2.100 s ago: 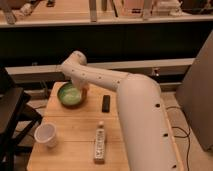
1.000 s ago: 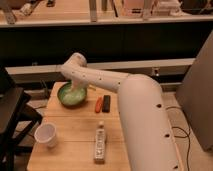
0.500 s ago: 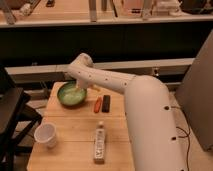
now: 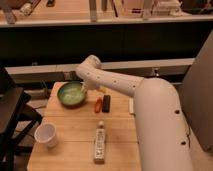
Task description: Place the pepper in the ceramic bowl
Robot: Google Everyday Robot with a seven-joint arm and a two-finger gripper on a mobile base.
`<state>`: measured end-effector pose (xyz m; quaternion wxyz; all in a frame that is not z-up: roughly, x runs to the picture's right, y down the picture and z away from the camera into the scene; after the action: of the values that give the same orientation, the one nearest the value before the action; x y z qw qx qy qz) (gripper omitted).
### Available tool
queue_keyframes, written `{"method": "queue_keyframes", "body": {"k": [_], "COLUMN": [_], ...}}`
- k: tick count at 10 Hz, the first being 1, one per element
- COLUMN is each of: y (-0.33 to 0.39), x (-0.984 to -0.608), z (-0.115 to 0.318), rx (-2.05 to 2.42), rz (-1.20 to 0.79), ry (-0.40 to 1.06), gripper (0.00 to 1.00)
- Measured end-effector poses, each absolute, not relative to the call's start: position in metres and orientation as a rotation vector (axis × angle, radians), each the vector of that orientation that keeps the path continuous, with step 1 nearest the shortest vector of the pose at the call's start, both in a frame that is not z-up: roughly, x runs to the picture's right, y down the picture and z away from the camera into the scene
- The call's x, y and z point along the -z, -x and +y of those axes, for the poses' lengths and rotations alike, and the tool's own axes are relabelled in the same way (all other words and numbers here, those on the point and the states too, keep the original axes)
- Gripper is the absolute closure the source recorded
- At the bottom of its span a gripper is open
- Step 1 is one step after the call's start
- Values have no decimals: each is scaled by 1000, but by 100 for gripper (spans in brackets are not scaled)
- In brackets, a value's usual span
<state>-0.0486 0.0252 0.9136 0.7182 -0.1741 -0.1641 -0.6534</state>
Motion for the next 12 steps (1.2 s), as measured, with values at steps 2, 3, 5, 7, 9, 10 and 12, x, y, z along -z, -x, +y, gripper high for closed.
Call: {"method": "queue_keyframes", "body": {"k": [2, 3, 5, 7, 9, 10, 12], "y": [46, 44, 28, 13, 11, 8, -2], "x": [-919, -923, -929, -935, -940, -943, -946], "z": [31, 38, 47, 55, 62, 68, 73], "rx": [1436, 1434, 1415, 1392, 1380, 1376, 1355], "rz": [-379, -392, -402, -412, -430, -432, -432], "ry": [391, 401, 414, 422, 423, 428, 438], "gripper": [20, 20, 20, 20, 20, 20, 20]}}
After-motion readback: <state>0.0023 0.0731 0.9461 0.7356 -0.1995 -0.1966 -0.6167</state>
